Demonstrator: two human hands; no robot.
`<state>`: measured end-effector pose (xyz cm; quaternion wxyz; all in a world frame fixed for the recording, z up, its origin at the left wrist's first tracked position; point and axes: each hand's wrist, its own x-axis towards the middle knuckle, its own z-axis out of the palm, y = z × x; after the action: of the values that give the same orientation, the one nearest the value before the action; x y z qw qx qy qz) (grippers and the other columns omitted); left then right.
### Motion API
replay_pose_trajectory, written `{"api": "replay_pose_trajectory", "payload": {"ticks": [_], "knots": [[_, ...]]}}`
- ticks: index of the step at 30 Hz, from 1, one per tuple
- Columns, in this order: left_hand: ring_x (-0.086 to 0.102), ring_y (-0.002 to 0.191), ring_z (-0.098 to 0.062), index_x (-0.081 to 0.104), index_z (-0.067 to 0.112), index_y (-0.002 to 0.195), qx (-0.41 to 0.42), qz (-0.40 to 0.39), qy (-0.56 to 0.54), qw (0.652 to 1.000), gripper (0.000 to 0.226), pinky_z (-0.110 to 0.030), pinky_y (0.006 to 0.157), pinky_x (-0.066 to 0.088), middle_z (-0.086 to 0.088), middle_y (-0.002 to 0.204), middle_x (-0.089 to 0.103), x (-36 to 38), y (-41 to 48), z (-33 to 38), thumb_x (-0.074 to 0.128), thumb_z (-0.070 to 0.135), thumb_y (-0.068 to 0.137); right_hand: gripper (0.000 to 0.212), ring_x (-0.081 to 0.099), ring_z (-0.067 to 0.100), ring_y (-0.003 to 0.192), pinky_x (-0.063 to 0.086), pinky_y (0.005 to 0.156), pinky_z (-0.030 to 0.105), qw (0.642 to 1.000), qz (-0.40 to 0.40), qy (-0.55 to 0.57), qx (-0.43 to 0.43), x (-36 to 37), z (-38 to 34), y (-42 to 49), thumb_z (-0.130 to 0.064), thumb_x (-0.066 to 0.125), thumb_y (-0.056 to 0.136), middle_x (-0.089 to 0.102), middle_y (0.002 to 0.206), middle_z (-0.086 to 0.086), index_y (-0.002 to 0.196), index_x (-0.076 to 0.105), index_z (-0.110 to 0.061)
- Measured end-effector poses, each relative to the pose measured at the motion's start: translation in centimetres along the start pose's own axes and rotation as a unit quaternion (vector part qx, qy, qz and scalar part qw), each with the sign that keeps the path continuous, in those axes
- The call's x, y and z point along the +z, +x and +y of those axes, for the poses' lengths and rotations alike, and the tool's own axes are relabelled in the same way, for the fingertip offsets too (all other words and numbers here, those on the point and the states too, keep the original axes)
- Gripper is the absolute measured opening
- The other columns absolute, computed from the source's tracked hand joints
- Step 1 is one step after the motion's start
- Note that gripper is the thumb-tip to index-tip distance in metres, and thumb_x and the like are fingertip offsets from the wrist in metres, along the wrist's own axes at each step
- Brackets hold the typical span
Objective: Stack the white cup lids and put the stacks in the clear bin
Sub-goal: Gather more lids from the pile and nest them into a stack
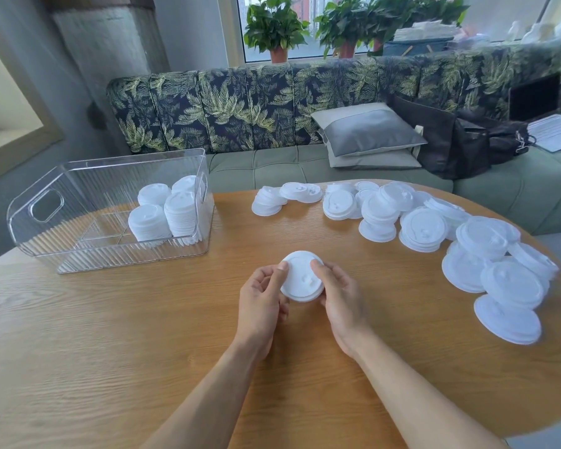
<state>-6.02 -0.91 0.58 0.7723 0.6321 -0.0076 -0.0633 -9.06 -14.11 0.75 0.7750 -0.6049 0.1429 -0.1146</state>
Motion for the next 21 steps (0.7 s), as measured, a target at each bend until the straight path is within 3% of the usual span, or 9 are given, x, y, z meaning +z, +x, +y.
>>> {"api": "replay_pose_trajectory", "payload": {"ticks": [8, 15, 21], "knots": [[0.046, 0.048, -0.011, 0.069, 0.01, 0.107, 0.007, -0.009, 0.014, 1.0, 0.036, -0.023, 0.043, 0.038, 0.005, 0.062, 0.058, 0.1, -0.3, 0.0, 0.074, 0.043, 0.095, 0.041, 0.069, 0.02, 0.093, 0.049, 0.104, 0.06, 1.0, 0.007, 0.01, 0.009, -0.3, -0.2, 0.0, -0.056, 0.072, 0.076, 0.076, 0.092, 0.005, 0.09, 0.079, -0.019], [0.055, 0.05, -0.017, 0.066, 0.002, 0.109, -0.001, -0.018, 0.021, 1.0, 0.041, -0.027, 0.048, 0.047, -0.008, 0.062, 0.063, 0.6, -0.3, 0.0, 0.072, 0.041, 0.096, 0.046, 0.073, 0.022, 0.105, 0.055, 0.102, 0.051, 0.997, 0.072, 0.01, -0.007, -0.1, -0.6, 0.2, -0.056, 0.071, 0.075, 0.079, 0.101, -0.001, 0.102, 0.078, -0.02], [0.069, 0.059, -0.024, 0.066, 0.005, 0.11, -0.015, -0.031, 0.035, 0.999, 0.041, -0.031, 0.056, 0.058, -0.017, 0.074, 0.075, 1.9, 0.0, 0.0, 0.069, 0.044, 0.097, 0.016, 0.07, 0.008, 0.101, 0.056, 0.099, 0.042, 0.983, 0.174, -0.042, -0.051, -2.8, -1.1, 1.6, -0.028, 0.071, 0.095, 0.075, 0.105, -0.008, 0.11, 0.07, -0.024]]}}
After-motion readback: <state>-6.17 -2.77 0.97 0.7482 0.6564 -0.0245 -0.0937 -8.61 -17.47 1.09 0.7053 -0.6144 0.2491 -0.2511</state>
